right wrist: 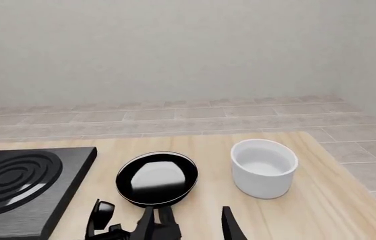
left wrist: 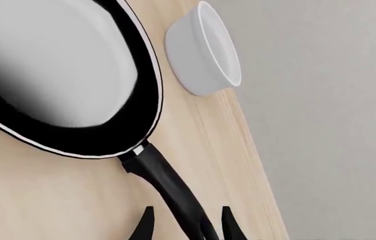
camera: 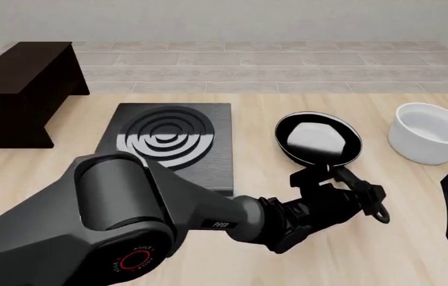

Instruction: Put the frying pan on top of the cabinet.

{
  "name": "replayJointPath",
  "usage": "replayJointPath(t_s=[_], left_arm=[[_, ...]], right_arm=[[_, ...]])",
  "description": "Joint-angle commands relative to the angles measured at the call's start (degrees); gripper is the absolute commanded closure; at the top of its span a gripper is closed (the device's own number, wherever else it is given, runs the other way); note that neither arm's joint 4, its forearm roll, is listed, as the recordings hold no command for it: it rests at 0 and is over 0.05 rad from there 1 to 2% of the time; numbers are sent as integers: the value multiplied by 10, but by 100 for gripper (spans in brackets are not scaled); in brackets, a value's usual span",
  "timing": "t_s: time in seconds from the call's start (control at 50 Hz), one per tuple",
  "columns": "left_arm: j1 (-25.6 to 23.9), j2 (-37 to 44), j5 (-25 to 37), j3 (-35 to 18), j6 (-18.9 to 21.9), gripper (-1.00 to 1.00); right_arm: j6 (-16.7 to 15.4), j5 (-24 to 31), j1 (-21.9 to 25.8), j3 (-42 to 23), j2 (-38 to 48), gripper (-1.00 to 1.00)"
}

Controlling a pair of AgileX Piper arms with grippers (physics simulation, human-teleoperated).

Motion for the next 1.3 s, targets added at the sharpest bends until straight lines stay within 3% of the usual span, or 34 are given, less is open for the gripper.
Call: replayJointPath(t_s=[0.02, 1.0, 1.02, 1.3], left_arm=[[-7, 12, -1, -8, -35, -100], [2, 40, 8, -55, -46, -100], [6, 40, 14, -58, -42, 100], [21, 31, 10, -43, -38, 100]], right_arm=[[2, 0, -1, 0, 0, -100], [3, 0, -6, 0, 2, -100], [3, -1, -6, 0, 2, -100], [1, -1, -5, 0, 3, -100]])
